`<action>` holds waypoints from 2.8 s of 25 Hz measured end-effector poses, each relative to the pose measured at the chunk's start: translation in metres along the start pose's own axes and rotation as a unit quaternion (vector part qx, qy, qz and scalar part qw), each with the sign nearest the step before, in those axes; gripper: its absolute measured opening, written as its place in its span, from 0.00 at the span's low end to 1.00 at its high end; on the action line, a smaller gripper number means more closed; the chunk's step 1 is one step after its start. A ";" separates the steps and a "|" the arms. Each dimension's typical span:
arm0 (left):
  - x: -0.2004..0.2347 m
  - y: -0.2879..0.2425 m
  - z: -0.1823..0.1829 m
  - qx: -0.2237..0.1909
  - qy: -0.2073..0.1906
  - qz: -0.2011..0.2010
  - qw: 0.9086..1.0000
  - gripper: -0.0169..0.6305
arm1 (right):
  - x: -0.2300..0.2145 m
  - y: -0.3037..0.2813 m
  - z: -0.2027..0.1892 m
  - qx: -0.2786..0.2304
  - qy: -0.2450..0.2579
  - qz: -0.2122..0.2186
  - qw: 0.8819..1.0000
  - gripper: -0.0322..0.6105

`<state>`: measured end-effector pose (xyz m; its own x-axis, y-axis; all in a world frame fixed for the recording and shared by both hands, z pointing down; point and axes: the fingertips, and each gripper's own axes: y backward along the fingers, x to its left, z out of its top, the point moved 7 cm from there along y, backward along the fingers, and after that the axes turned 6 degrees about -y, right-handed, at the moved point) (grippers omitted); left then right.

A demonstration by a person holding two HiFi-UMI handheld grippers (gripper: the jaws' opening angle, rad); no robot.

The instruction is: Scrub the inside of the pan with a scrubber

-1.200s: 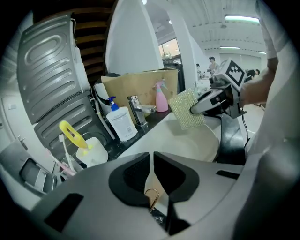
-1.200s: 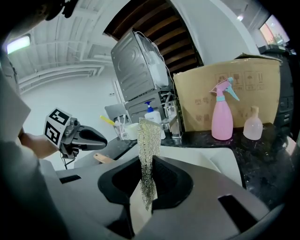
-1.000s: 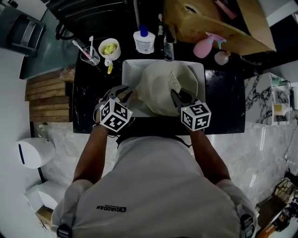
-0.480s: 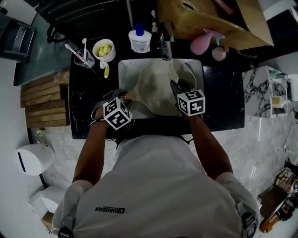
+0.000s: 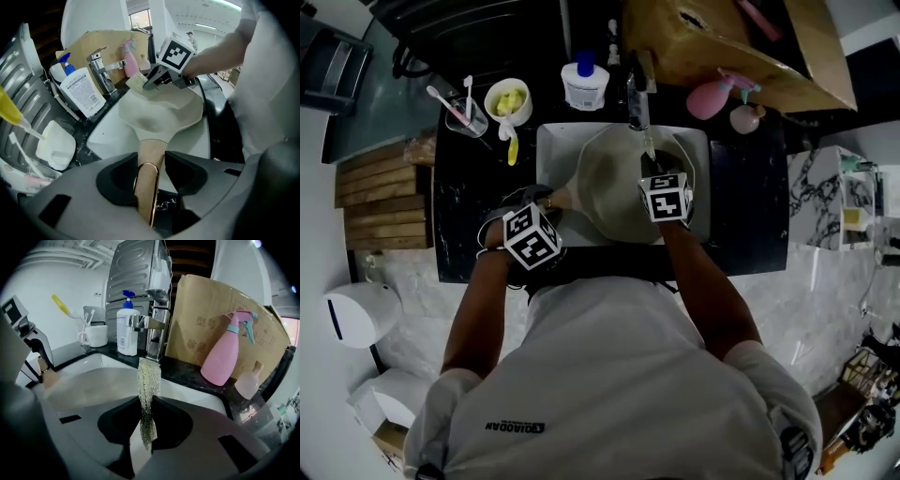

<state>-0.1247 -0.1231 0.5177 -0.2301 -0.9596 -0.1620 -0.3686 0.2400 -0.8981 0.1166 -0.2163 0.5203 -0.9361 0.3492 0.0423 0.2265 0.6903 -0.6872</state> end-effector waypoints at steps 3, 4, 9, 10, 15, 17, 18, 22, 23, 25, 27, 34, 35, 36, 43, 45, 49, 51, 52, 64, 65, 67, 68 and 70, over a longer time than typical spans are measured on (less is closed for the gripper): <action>0.001 -0.002 0.000 0.001 0.000 -0.006 1.000 0.30 | 0.002 -0.014 0.002 0.010 -0.003 0.000 1.000 0.17; 0.001 -0.002 0.000 -0.001 0.004 -0.009 1.000 0.30 | 0.002 -0.019 0.002 0.014 -0.006 0.004 1.000 0.17; 0.005 -0.002 -0.003 -0.010 0.027 -0.021 0.999 0.32 | 0.013 -0.038 0.001 0.025 -0.004 0.031 0.999 0.18; 0.006 -0.003 -0.003 -0.011 0.027 -0.022 0.999 0.32 | 0.016 -0.041 0.002 0.025 -0.001 0.035 0.999 0.19; 0.006 -0.004 -0.004 -0.015 0.032 -0.028 0.999 0.33 | 0.024 -0.053 0.004 0.022 0.009 0.055 0.998 0.21; 0.007 -0.004 -0.005 -0.018 0.033 -0.028 0.999 0.34 | 0.026 -0.057 0.005 0.020 0.014 0.061 0.998 0.21; 0.007 -0.004 -0.005 -0.019 0.032 -0.028 0.999 0.34 | 0.027 -0.059 0.006 0.019 0.016 0.064 0.998 0.21; 0.007 -0.005 -0.005 -0.018 0.033 -0.029 0.999 0.34 | 0.032 -0.066 0.009 0.017 0.028 0.077 0.996 0.21; 0.007 -0.005 -0.005 -0.019 0.032 -0.028 0.999 0.34 | 0.034 -0.067 0.010 0.016 0.032 0.082 0.996 0.21; 0.007 -0.005 -0.006 -0.021 0.026 -0.023 0.999 0.34 | 0.038 -0.070 0.011 0.015 0.040 0.093 0.995 0.21; 0.007 -0.004 -0.007 -0.025 0.020 -0.019 0.999 0.34 | 0.043 -0.072 0.012 0.013 0.051 0.103 0.993 0.21; 0.009 -0.005 -0.006 -0.023 0.024 -0.023 0.999 0.34 | 0.059 -0.076 0.014 0.017 0.093 0.146 0.985 0.21; 0.009 -0.005 -0.006 -0.023 0.023 -0.023 0.999 0.34 | 0.061 -0.077 0.013 0.016 0.094 0.152 0.984 0.21; 0.008 -0.005 -0.006 -0.024 0.022 -0.022 0.999 0.34 | 0.062 -0.077 0.013 0.015 0.096 0.159 0.982 0.21; 0.008 -0.005 -0.006 -0.024 0.023 -0.022 0.999 0.34 | 0.075 -0.076 0.004 0.026 0.126 0.198 0.972 0.21; 0.008 -0.005 -0.007 -0.023 0.023 -0.022 0.999 0.34 | 0.078 -0.075 0.004 0.028 0.142 0.206 0.968 0.21; 0.008 -0.005 -0.006 -0.022 0.024 -0.023 0.999 0.34 | 0.086 -0.072 0.000 0.031 0.150 0.231 0.961 0.21; 0.007 -0.005 -0.006 -0.023 0.023 -0.023 0.999 0.34 | 0.089 -0.070 0.000 0.034 0.169 0.238 0.956 0.21; 0.007 -0.005 -0.007 -0.024 0.023 -0.023 0.999 0.34 | 0.090 -0.069 -0.001 0.035 0.179 0.241 0.953 0.21; 0.008 -0.005 -0.007 -0.024 0.025 -0.026 0.999 0.34 | 0.114 -0.054 -0.013 0.037 0.265 0.321 0.908 0.21; 0.008 -0.005 -0.006 -0.024 0.025 -0.026 0.999 0.34 | 0.113 -0.053 -0.014 0.041 0.272 0.325 0.905 0.21; 0.008 -0.005 -0.007 -0.024 0.025 -0.027 0.999 0.34 | 0.113 -0.052 -0.015 0.045 0.281 0.336 0.898 0.21; 0.008 -0.005 -0.007 -0.023 0.025 -0.026 0.999 0.34 | 0.114 -0.050 -0.016 0.046 0.286 0.344 0.893 0.21; 0.008 -0.005 -0.008 -0.022 0.025 -0.026 0.999 0.34 | 0.115 -0.047 -0.018 0.052 0.295 0.361 0.883 0.21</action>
<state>-0.1317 -0.1311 0.5242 -0.2543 -0.9627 -0.0928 -0.4208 0.1966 -0.8856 0.0029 -0.1968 0.5709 -0.2473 0.9652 -0.0848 0.6525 0.1012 -0.7510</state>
